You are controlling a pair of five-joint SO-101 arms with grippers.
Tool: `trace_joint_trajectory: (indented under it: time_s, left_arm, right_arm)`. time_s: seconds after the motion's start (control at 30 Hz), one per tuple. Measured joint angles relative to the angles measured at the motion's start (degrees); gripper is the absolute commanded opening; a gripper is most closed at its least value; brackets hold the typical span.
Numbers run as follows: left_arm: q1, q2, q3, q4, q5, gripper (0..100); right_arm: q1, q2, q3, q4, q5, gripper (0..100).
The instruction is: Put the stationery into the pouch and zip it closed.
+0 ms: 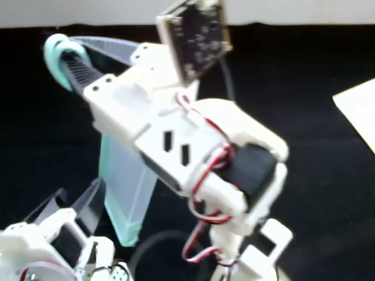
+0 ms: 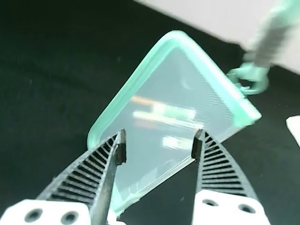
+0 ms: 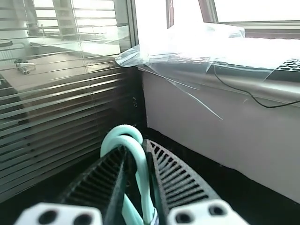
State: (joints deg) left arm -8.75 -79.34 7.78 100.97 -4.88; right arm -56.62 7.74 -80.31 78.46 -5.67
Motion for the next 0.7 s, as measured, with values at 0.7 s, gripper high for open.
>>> trace_joint_trajectory:
  time_s: [0.7]
  left_arm:
    - [0.00,-0.09,-4.13,0.00,3.16,24]
  right_arm:
    - [-6.24,5.36,-9.32,0.00,0.00,0.8]
